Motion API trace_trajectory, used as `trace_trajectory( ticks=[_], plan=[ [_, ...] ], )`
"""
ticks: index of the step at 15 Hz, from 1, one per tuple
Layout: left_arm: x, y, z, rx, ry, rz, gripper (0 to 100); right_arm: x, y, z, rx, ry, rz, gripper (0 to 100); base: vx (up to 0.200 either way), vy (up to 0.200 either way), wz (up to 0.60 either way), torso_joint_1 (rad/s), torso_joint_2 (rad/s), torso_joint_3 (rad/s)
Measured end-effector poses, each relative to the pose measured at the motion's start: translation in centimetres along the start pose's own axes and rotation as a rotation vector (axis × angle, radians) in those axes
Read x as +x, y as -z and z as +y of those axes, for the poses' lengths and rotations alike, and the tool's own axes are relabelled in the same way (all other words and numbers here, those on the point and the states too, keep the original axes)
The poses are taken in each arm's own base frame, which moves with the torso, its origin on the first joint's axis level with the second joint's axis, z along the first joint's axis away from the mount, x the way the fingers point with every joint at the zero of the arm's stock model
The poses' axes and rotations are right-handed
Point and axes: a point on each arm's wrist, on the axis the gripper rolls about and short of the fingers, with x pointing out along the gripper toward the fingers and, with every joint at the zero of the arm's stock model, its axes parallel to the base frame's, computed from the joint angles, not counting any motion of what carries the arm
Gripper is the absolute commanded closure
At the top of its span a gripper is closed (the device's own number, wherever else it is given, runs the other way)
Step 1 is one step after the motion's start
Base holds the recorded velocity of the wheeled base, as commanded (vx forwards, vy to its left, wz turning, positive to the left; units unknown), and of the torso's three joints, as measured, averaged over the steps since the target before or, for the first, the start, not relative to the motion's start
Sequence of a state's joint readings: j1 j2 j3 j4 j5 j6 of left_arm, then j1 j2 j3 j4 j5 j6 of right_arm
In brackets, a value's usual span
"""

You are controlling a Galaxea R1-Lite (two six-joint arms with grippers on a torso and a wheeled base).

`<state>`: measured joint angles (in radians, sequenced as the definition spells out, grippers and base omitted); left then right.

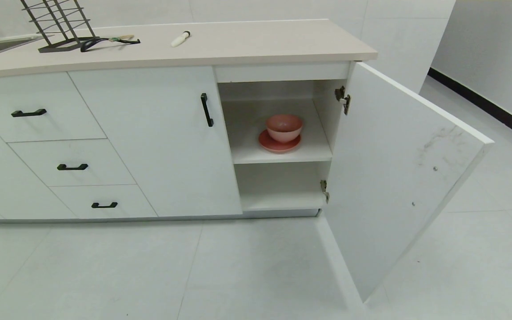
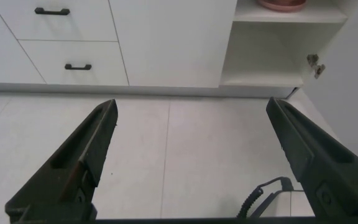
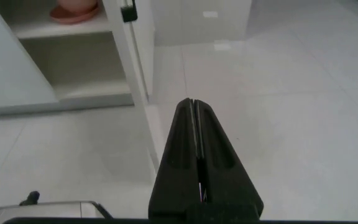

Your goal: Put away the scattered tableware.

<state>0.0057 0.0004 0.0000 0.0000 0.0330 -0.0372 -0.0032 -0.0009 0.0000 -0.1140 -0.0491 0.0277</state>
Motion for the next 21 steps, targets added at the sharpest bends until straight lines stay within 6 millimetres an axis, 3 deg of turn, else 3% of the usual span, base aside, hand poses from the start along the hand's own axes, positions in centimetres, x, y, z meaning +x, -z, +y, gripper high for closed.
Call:
trace_trajectory(
  ticks=[1, 5, 7, 9, 13, 17, 21],
  plan=[
    [0.0, 0.0, 0.0, 0.001, 0.000, 0.000, 0, 0.0, -1.1, 0.0, -0.022, -0.005, -0.094, 100, 0.000, 0.000, 0.00, 0.000, 0.00, 0.000],
    [0.0, 0.0, 0.0, 0.002, 0.000, 0.000, 0, 0.9, -4.4, 0.4, -0.055, -0.101, -0.072, 100, 0.000, -0.150, 0.00, 0.001, 0.00, 0.001],
    [0.0, 0.0, 0.0, 0.002, 0.000, -0.001, 0, 3.0, -6.8, 0.6, -0.059, -0.148, -0.032, 100, 0.000, -0.200, 0.00, 0.012, 0.00, -0.002],
    [0.0, 0.0, 0.0, 0.001, 0.000, 0.000, 0, 6.5, -8.8, 1.0, -0.078, -0.200, -0.049, 100, 0.000, 0.000, 0.00, 0.000, 0.00, 0.000],
    [0.0, 0.0, 0.0, 0.000, 0.000, 0.000, 0, 13.3, -8.5, 1.8, -0.140, -0.343, -0.061, 100, 0.000, 0.000, 0.00, 0.000, 0.00, 0.000],
    [0.0, 0.0, 0.0, 0.000, 0.000, 0.000, 0, 17.5, -7.7, 2.2, -0.152, -0.440, -0.012, 100, 0.000, 0.000, 0.00, 0.000, 0.00, 0.000],
    [0.0, 0.0, 0.0, 0.000, 0.000, 0.000, 0, 21.4, -8.2, 2.5, -0.153, -0.454, -0.020, 100, 0.000, 0.000, 0.00, 0.000, 0.00, 0.000]
  ],
)
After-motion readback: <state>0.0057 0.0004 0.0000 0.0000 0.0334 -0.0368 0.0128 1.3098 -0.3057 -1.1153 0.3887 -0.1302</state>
